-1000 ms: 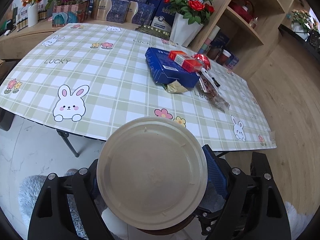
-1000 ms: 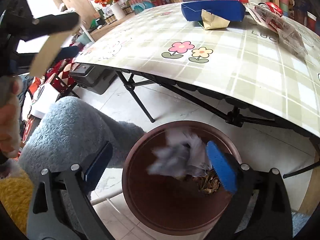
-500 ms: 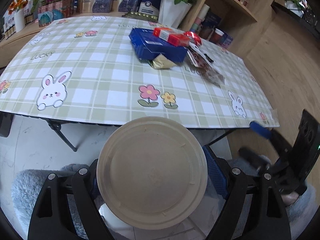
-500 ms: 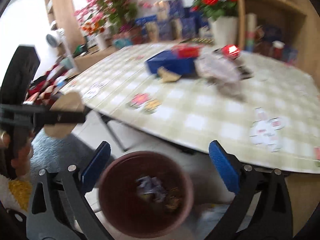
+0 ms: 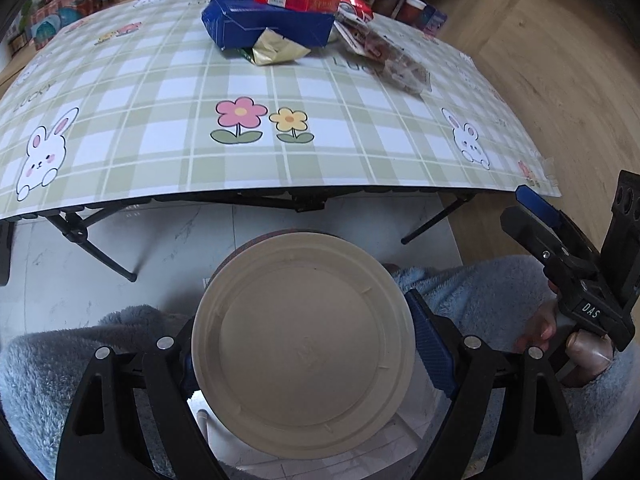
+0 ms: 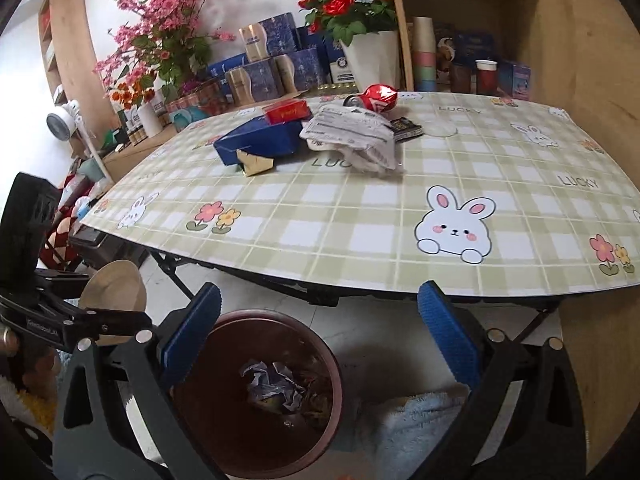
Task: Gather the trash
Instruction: 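Lower the beige plate with the left gripper into the bin and open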
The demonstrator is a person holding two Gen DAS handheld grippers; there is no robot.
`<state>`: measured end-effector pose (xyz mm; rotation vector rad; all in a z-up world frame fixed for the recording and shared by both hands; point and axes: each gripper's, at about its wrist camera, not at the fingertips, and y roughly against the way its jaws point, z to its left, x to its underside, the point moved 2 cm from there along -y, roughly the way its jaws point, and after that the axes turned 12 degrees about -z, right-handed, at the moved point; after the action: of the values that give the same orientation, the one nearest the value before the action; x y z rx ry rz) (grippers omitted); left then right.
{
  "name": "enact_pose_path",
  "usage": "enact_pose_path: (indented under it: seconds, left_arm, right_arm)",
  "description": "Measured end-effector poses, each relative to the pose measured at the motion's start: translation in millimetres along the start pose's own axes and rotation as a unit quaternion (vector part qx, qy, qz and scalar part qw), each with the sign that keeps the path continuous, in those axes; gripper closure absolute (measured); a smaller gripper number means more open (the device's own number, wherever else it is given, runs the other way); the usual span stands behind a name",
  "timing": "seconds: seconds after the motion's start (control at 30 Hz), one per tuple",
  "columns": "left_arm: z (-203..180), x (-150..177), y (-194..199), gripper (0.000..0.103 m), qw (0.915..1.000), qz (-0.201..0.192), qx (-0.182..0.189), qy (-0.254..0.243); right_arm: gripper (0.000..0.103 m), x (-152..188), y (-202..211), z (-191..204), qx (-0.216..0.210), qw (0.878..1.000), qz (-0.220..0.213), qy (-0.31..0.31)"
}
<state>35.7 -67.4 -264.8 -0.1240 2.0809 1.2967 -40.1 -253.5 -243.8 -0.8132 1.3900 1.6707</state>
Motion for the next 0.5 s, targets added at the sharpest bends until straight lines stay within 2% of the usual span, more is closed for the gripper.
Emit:
enact_pose_path:
  seconds: [0.17, 0.3, 0.43, 0.5]
  left_arm:
    - [4, -1, -12, 0.021, 0.9998, 0.018, -0.003, 0.007]
    - [0, -7, -22, 0.021, 0.9996, 0.029, -0.006, 0.001]
    - [-9, -14, -29, 0.009, 0.9996, 0.027, 0.001, -0.008]
    - [-11, -16, -29, 0.009, 0.9997, 0.023, -0.002, -0.012]
  right_arm:
    - [0.006, 0, -1, 2, -0.007, 1.0, 0.0, 0.002]
    - [0.006, -1, -1, -9, -0.006, 1.0, -0.003, -0.022]
    - [0.006, 0, -3, -24, 0.001, 0.998, 0.002, -0.058]
    - [0.006, 1, -2, -29, 0.003, 0.997, 0.0, -0.071]
